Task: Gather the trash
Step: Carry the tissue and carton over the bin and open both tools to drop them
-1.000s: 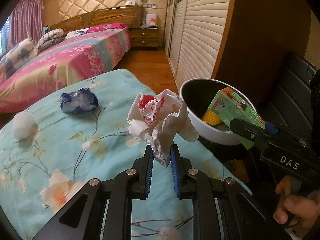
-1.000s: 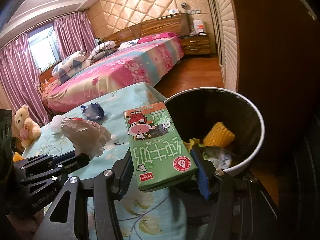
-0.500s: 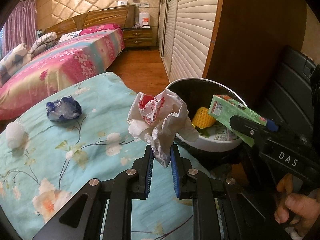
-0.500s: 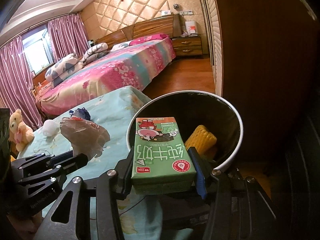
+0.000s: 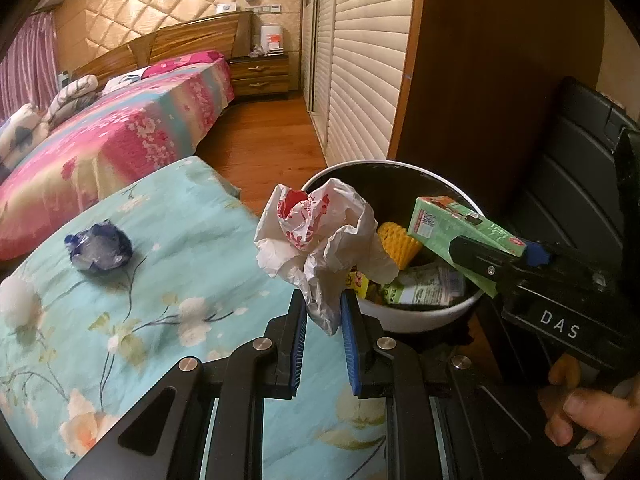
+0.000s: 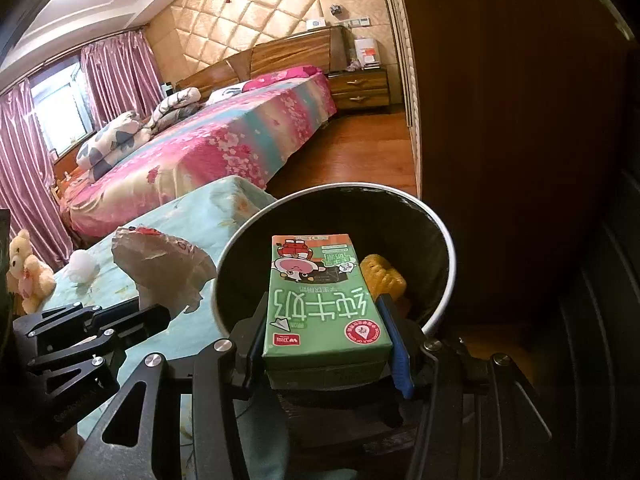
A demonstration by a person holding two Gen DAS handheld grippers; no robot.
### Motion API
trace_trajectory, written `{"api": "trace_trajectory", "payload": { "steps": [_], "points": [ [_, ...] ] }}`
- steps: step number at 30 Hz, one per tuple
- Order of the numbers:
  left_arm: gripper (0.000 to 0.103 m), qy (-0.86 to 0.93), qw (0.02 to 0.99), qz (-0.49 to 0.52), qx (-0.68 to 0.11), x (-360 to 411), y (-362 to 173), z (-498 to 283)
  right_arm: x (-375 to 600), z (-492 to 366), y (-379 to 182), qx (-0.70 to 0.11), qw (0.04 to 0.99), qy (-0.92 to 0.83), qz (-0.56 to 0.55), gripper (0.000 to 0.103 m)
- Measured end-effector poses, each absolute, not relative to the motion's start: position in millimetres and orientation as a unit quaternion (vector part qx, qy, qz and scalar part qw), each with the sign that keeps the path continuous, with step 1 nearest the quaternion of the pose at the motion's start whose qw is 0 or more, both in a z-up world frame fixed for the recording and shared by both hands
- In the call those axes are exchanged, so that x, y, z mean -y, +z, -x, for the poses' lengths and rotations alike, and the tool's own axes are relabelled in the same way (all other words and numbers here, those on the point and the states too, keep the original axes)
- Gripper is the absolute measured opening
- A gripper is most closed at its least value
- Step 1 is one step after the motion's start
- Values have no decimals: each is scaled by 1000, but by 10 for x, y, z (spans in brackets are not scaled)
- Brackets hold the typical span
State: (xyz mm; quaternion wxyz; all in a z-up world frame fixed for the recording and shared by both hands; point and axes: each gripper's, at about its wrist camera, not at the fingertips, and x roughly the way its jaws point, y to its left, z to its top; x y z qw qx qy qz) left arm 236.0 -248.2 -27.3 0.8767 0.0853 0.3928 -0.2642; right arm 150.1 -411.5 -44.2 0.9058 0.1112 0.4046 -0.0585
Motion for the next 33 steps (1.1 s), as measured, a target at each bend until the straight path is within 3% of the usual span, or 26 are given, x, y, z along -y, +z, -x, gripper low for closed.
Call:
{"api": "trace_trajectory", "payload": {
  "steps": [33],
  "points": [
    [18, -268, 863, -113, -413, 2958, -432, -2851, 4439, -1658, -473, -427, 892, -65, -136, 51]
  ]
}}
